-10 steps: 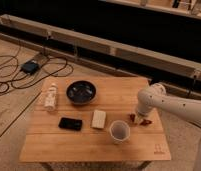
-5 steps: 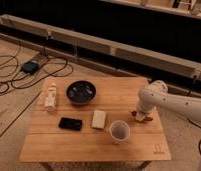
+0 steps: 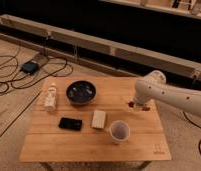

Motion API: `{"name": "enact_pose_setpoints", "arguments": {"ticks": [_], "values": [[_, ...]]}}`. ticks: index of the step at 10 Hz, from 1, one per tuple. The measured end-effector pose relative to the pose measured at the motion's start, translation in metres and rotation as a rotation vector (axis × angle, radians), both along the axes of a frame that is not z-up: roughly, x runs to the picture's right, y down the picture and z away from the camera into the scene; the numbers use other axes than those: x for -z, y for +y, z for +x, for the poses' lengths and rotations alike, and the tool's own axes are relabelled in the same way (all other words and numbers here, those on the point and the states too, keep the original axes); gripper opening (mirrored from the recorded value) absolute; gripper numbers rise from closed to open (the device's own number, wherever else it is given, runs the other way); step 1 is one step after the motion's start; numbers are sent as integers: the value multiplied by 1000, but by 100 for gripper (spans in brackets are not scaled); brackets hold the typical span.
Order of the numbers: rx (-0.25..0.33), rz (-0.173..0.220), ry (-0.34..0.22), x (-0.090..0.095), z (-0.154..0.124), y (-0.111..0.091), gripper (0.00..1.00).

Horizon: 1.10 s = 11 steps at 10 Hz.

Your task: Place the pepper in the ceramic cup

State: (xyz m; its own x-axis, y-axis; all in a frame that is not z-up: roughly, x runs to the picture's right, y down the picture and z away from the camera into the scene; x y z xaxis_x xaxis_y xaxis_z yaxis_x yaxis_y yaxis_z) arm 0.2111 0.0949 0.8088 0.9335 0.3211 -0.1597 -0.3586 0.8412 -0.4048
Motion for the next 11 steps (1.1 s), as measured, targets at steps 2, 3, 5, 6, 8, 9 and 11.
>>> {"name": "enact_pose_setpoints", "arguments": {"ticks": [2, 3, 5, 6, 8, 9, 11], "values": [[32, 56, -29, 16, -22, -25, 0], [44, 81, -44, 23, -35, -35, 0], [51, 129, -73, 38, -61, -51, 0], [45, 148, -86, 45, -73, -57, 0], [21, 171, -110, 57, -95, -60, 0], [-2, 177, -122, 63, -105, -58, 0], [-43, 181, -143, 74, -120, -52, 0]]}}
